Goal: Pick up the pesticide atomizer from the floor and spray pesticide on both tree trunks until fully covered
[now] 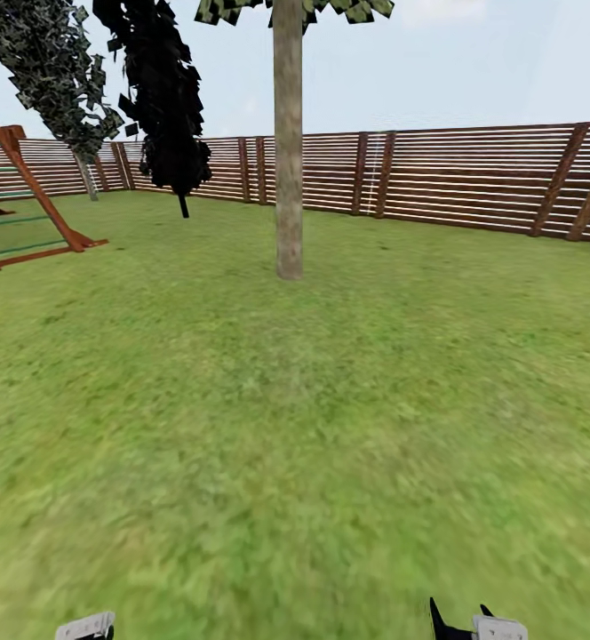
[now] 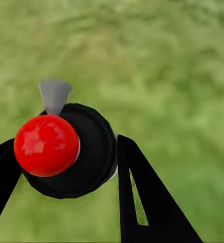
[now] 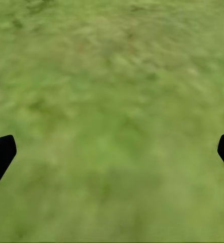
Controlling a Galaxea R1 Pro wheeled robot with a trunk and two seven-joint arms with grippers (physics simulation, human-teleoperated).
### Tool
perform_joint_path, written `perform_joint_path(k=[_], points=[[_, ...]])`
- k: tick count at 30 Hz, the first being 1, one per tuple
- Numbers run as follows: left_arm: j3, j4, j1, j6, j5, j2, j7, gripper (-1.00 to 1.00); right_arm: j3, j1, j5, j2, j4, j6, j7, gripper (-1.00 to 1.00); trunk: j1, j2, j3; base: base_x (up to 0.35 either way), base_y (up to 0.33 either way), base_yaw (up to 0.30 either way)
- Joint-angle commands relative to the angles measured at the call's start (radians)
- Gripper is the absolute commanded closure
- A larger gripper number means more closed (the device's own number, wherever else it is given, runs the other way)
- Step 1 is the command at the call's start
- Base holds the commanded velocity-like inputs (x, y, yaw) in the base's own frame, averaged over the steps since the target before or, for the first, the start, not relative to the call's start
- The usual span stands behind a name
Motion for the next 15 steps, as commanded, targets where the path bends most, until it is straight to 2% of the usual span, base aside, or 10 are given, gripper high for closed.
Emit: perform_joint_path(k=[1, 4, 15], points=[[0.009, 0.001, -0.001, -0.003, -0.007, 0.0, -0.006, 1.0, -0.006, -0.001, 0.0, -0.008, 0.001, -0.002, 0.009, -1.0, 0.0, 0.0, -0.001, 0.34, 0.0, 0.0], [0.01, 0.001, 0.0, -0.003, -0.007, 0.0, -0.007, 1.0, -0.006, -0.001, 0.0, -0.013, 0.002, -0.002, 0.01, -1.0, 0.0, 0.0, -0.001, 0.34, 0.0, 0.0], [0.011, 0.001, -0.001, -0.003, -0.007, 0.0, -0.01, 1.0, -0.005, -0.001, 0.002, -0.005, 0.005, 0.0, 0.011, -1.0, 0.0, 0.0, -0.001, 0.34, 0.0, 0.0]])
